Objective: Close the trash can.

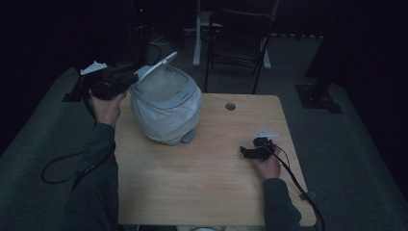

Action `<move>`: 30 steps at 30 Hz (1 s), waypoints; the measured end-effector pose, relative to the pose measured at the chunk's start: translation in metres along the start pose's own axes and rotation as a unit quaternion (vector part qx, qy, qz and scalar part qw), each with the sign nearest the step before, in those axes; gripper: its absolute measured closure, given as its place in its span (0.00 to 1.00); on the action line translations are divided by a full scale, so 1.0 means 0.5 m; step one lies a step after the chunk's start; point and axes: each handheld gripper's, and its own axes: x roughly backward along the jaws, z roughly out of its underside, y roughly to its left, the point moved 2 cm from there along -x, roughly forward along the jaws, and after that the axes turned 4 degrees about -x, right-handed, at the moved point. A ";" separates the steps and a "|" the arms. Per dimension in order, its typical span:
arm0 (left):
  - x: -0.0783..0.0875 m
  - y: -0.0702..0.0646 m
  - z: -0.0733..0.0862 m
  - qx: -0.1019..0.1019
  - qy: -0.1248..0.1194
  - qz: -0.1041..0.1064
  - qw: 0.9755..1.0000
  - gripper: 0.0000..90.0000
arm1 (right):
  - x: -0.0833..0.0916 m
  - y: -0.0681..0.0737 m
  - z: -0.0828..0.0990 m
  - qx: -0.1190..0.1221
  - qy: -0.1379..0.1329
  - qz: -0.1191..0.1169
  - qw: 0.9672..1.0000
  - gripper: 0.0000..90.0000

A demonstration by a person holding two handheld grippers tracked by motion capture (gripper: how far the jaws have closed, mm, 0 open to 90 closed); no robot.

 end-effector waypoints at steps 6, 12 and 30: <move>-0.015 -0.025 0.002 -0.010 0.008 0.018 1.000 0.70 | 0.000 0.000 0.000 0.000 0.000 0.000 1.000 0.15; -0.033 -0.049 0.006 -0.020 0.018 0.033 0.999 0.70 | 0.001 0.001 0.001 0.000 0.000 0.001 1.000 0.15; -0.074 -0.117 0.005 -0.074 0.053 0.049 0.995 0.85 | 0.001 0.001 0.001 -0.001 0.000 0.000 1.000 0.15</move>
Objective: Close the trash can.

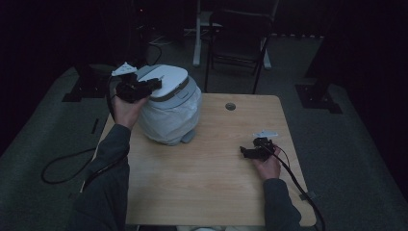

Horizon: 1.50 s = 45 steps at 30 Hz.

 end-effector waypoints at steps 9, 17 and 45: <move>-0.037 -0.039 -0.010 -0.022 0.033 0.000 0.999 0.87 | 0.000 0.000 0.000 0.000 0.000 0.000 1.000 0.16; -0.060 -0.054 -0.009 -0.023 0.043 -0.001 0.999 0.90 | 0.001 0.001 0.001 0.000 0.000 -0.001 1.000 0.16; 0.007 -0.054 0.004 -0.035 0.009 -0.013 0.999 0.73 | 0.001 0.001 0.001 -0.001 0.000 0.000 1.000 0.15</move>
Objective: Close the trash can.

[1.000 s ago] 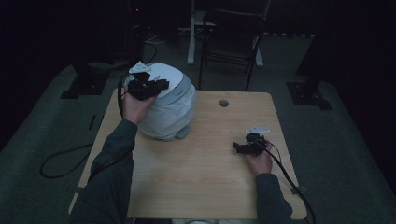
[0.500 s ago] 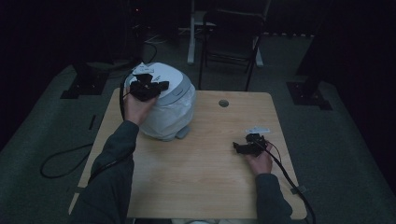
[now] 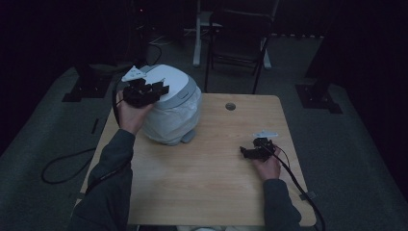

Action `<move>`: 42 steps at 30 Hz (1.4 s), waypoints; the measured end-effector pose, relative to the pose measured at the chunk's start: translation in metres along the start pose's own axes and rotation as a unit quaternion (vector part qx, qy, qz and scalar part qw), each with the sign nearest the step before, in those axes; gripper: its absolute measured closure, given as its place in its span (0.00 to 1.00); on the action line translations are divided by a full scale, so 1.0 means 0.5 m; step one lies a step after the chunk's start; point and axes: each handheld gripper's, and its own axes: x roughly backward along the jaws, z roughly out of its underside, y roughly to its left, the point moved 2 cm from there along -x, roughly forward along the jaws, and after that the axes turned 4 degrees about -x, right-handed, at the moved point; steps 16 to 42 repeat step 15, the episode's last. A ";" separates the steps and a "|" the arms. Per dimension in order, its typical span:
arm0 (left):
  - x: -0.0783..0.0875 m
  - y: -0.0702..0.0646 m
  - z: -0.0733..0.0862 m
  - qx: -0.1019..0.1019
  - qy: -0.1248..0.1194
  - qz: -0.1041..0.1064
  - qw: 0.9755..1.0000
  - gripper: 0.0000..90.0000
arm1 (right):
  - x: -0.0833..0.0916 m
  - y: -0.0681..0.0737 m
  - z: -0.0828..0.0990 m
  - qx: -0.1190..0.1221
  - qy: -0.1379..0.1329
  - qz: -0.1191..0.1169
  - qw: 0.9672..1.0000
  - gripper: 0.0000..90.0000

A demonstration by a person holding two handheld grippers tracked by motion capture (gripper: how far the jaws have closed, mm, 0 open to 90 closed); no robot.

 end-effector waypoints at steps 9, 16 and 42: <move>0.068 0.011 0.038 0.015 -0.026 -0.008 1.000 0.70 | 0.000 0.000 0.000 0.000 0.000 0.000 1.000 0.15; 0.098 -0.020 0.081 0.003 -0.037 -0.001 0.999 0.68 | 0.000 0.000 0.000 0.000 0.000 0.000 1.000 0.15; 0.098 -0.020 0.081 0.003 -0.037 -0.001 0.999 0.68 | 0.000 0.000 0.000 0.000 0.000 0.000 1.000 0.15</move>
